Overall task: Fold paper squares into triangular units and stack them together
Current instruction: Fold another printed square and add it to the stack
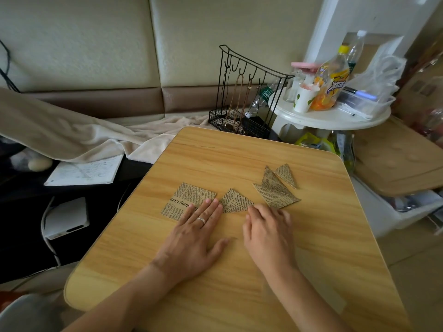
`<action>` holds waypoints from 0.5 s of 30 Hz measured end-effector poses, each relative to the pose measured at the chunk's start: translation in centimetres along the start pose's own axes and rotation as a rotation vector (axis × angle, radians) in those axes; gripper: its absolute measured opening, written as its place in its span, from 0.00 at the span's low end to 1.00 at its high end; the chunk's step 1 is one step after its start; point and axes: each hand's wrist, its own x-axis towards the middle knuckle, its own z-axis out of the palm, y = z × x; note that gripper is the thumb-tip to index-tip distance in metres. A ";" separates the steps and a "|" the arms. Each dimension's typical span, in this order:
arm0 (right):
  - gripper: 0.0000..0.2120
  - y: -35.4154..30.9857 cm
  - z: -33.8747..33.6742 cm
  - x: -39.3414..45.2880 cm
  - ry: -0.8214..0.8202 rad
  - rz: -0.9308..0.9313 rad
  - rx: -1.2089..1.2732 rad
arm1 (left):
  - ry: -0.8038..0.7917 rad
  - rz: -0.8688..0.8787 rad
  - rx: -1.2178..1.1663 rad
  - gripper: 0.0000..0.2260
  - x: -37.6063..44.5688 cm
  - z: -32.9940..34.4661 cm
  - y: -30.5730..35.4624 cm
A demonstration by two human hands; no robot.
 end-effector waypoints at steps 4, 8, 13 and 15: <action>0.10 0.4 -0.7 0.9 -0.069 -0.005 -0.062 | 0.008 0.001 0.001 0.35 -0.1 0.1 0.1; 0.16 -1.0 -0.5 1.4 -0.129 -0.213 0.093 | -0.009 0.001 0.004 0.35 0.0 0.3 0.0; 0.19 -1.2 0.5 2.1 -0.193 -0.247 0.154 | -0.007 0.010 0.008 0.34 0.0 0.4 -0.1; 0.20 -1.1 0.8 2.6 -0.205 -0.231 0.116 | 0.001 0.006 -0.014 0.34 0.0 0.4 -0.1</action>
